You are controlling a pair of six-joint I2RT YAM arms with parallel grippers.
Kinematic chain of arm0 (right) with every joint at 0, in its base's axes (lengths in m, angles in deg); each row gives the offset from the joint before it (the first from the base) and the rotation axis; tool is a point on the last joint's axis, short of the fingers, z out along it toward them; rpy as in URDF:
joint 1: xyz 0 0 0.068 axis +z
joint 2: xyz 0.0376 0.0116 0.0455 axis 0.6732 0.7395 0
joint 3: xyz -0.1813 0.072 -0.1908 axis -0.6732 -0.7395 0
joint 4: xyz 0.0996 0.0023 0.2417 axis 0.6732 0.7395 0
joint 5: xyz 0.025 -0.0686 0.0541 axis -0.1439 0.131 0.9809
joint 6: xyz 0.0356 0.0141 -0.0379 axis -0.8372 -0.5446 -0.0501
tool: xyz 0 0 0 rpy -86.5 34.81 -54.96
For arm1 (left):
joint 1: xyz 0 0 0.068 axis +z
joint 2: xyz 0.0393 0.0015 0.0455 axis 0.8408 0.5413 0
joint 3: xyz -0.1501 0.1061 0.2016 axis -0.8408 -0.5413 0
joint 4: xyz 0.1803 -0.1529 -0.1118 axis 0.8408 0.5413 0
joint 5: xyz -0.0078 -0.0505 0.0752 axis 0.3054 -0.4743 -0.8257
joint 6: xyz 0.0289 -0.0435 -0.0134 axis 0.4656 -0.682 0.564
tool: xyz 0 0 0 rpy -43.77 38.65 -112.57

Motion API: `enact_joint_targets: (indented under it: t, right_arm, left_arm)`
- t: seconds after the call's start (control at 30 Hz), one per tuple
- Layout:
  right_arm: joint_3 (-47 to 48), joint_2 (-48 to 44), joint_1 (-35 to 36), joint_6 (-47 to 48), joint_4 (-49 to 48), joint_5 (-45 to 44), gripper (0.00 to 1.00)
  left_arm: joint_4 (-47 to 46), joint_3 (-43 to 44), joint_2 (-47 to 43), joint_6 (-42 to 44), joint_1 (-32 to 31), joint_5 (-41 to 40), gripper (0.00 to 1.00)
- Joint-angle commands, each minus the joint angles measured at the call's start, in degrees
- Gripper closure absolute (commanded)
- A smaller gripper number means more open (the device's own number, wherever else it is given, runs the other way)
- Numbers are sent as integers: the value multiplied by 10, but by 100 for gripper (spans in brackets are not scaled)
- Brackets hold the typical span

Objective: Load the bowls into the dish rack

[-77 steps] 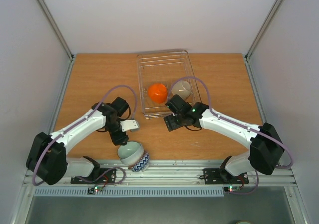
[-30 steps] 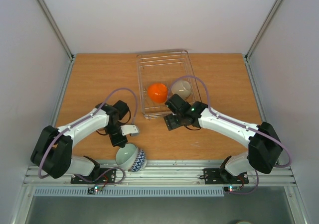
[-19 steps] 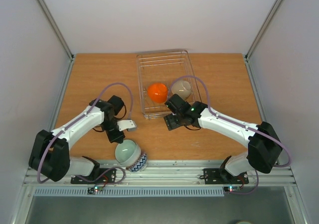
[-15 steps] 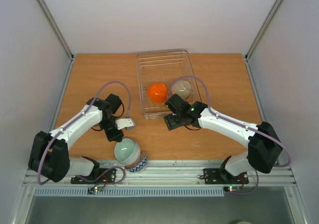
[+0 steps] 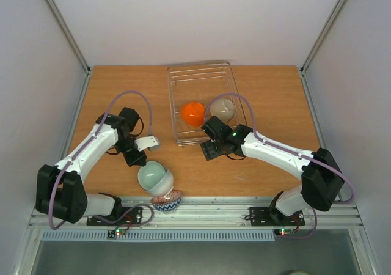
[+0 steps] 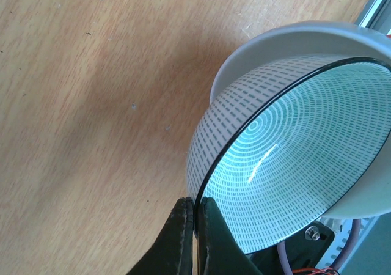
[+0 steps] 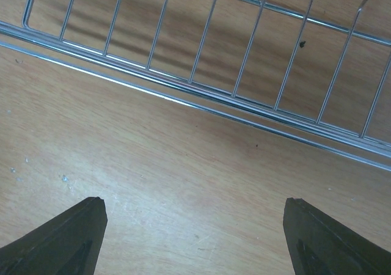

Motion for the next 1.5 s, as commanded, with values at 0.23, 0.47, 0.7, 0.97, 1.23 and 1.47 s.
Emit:
enact_joint_targets:
  t: [0.23,0.47,0.7,0.97,1.23,1.47]
  right_arm:
    - [12,17,4,3,-6,-8,19]
    - [15,21,4,6,-4,-10,19]
    - [21,26,4,10,-4,-9,19]
    - [29,-3,7,11,4,-7,19]
    - [70,-81,7,10,-12,83,18]
    - [70,-136,7,11,-85,214,15]
  left_arm:
    - [18,35,-7,19,45,41,100]
    - [6,50,-9,21,64,42,100]
    - [-23,59,-17,7,76,67,99]
    - [-89,73,-44,-51,85,110,100]
    - [-92,147,-52,-128,85,255,100]
    - [-93,160,-14,-145,85,386,100]
